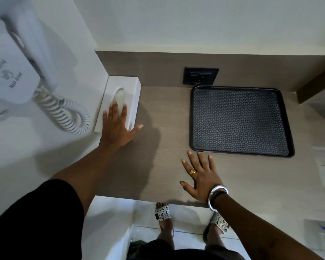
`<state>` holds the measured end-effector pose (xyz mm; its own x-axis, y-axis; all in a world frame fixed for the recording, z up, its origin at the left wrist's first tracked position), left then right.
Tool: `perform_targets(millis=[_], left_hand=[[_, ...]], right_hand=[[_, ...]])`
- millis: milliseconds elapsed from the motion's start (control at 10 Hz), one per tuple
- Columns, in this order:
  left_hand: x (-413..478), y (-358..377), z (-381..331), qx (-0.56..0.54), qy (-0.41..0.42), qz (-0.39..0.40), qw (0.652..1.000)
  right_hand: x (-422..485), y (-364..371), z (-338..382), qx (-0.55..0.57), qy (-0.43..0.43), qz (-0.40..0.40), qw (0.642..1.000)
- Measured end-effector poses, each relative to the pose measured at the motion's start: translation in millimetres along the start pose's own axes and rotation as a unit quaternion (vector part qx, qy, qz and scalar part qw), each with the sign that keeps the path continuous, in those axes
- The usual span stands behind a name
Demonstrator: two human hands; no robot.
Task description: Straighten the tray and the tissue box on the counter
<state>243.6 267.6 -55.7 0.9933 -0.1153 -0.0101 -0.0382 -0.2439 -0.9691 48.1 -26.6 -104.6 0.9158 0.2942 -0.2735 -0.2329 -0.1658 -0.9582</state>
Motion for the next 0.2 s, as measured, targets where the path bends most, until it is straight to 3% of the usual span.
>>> perform_targets(millis=[200], left_hand=[[-8,-16,-13,-0.013,-0.009,-0.001,1.0]], right_hand=[[-9,-19,-1,0.05,0.006,-0.003,0.999]])
Point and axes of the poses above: each hand's wrist, its own x-axis towards the middle knuckle, its own y-axis out of the palm, z = x × y, the point moved 4 cm from there along x, towards the middle knuckle, and after that the axes turned 14 degrees about -x, right-handed, at the moved point
